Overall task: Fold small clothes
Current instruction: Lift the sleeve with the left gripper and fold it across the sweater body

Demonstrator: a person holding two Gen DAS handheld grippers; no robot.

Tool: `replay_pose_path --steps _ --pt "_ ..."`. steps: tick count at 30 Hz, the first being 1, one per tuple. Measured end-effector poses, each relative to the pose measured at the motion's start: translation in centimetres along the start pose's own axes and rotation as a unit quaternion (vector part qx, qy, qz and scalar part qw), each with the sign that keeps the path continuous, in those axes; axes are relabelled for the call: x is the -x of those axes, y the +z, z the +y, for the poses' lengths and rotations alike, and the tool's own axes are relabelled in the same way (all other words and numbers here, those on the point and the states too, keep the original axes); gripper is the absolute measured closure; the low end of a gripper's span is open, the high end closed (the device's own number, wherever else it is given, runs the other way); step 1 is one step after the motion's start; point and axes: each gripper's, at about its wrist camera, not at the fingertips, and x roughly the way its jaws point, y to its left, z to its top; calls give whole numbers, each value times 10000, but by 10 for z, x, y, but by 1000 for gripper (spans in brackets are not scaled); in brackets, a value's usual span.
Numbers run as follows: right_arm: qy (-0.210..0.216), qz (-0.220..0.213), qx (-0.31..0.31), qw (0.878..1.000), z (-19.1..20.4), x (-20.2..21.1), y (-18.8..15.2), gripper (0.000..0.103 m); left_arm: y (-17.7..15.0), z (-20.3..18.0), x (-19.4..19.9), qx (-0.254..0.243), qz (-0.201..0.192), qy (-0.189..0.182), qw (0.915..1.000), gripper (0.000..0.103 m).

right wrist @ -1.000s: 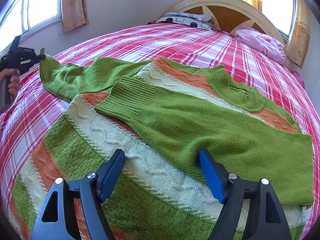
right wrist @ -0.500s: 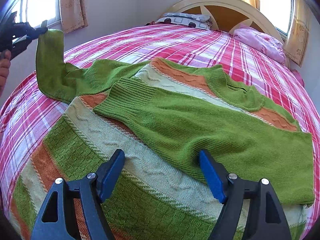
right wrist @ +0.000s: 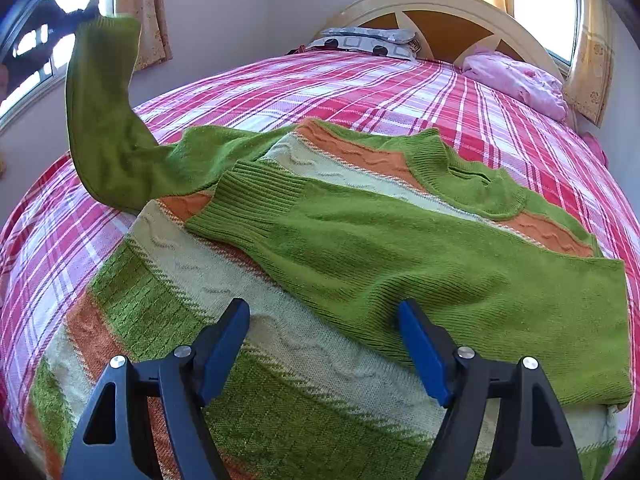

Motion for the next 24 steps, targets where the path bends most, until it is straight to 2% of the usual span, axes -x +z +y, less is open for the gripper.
replay_pose_path --steps 6,12,17,24 --pt "21 -126 -196 9997 -7 5 0 26 0 -39 0 -228 14 -150 9996 98" --pt "737 -308 -1227 9892 -44 44 2 26 -6 -67 -12 -296 147 -275 9991 98" --pt "380 -372 -1343 9895 -59 74 -9 25 -11 -87 -25 -318 248 -439 9982 98" --pt "142 -222 -923 9954 -56 95 -45 25 -19 -121 -37 -342 326 -665 9967 98"
